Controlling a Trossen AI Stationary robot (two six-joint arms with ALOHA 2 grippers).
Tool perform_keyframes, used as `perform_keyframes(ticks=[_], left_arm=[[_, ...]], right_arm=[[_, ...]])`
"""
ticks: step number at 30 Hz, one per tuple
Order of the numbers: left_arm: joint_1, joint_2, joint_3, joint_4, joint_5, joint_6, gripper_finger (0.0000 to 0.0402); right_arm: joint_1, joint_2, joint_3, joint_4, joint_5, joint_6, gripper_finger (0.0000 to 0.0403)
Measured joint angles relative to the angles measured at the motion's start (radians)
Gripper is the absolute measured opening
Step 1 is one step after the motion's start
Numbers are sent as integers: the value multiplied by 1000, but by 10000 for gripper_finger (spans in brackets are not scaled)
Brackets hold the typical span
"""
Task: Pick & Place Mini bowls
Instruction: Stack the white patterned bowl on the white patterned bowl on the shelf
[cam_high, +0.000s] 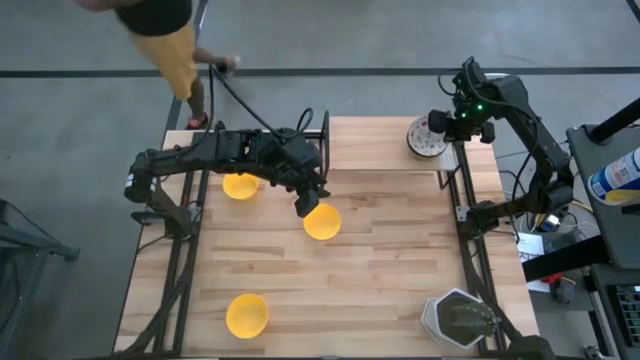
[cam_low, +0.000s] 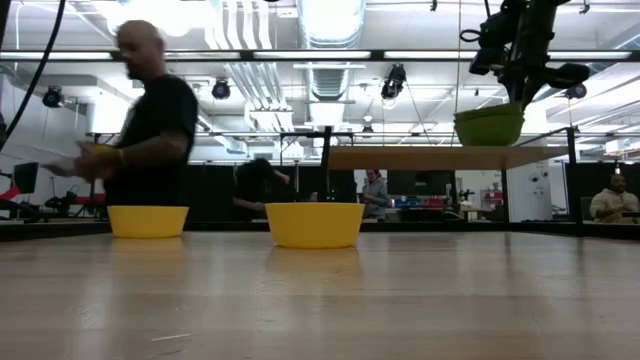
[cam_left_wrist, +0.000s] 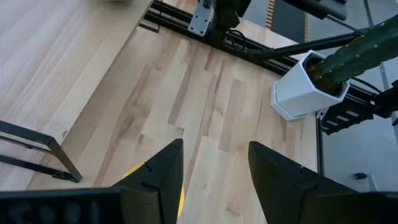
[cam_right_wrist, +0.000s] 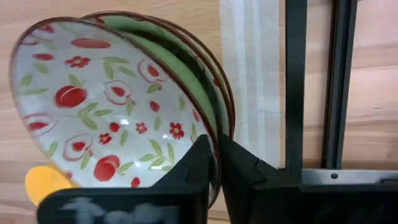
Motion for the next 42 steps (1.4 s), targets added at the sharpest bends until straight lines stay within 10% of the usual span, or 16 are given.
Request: perform_keyframes(ticks=[15,42], left_arm=[[-2,0,0,-1,8,-8,172],[-3,0,0,-3,28,-23,172]], right_arm=[[2,-12,0,-1,2,-24,159],[1,-37,-2,34,65,34,169]])
